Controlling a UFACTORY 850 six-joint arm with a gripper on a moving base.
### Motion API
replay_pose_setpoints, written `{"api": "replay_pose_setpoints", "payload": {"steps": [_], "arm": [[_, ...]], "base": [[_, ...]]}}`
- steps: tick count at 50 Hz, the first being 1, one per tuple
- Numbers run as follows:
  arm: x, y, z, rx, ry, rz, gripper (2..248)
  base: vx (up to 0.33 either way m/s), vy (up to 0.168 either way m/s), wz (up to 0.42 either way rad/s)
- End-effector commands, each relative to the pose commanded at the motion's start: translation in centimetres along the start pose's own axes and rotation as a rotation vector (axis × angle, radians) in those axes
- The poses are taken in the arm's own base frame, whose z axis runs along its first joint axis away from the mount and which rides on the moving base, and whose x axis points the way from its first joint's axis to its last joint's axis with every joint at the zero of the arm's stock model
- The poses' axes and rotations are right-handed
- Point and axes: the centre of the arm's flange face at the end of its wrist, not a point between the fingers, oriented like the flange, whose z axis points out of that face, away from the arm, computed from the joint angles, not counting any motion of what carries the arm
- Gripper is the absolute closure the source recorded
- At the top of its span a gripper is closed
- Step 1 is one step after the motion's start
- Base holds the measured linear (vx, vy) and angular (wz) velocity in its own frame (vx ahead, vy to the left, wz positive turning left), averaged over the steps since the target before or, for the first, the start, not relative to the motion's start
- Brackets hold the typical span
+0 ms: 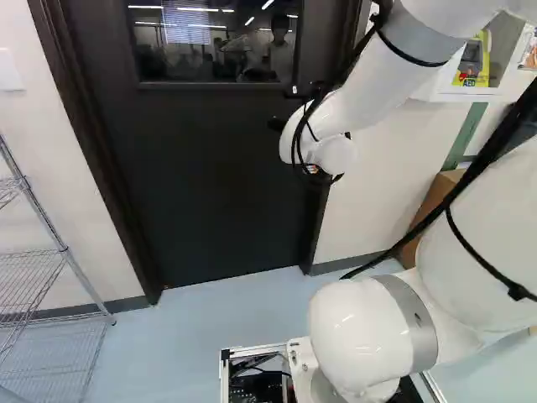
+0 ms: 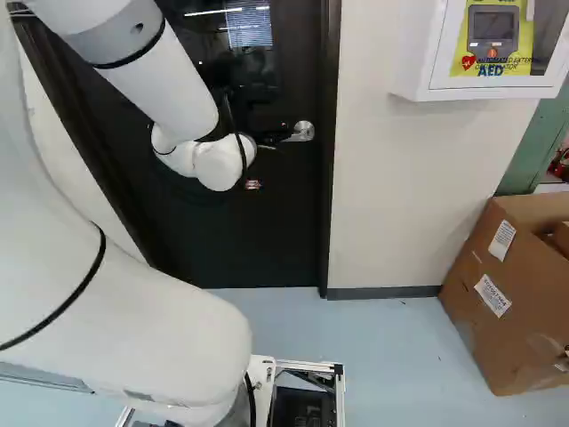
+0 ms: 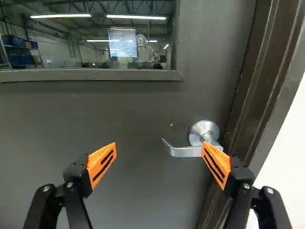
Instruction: Open the door and move inside
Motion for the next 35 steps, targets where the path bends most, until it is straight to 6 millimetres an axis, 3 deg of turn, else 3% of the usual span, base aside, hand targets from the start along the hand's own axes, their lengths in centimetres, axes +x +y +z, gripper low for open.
{"api": "replay_pose_setpoints", "payload": {"steps": [35], "arm": [[2.5, -0.5, 3.8, 0.011, -0.099, -0.001, 3]], "base": [[0.000, 0.000, 0.000]]}}
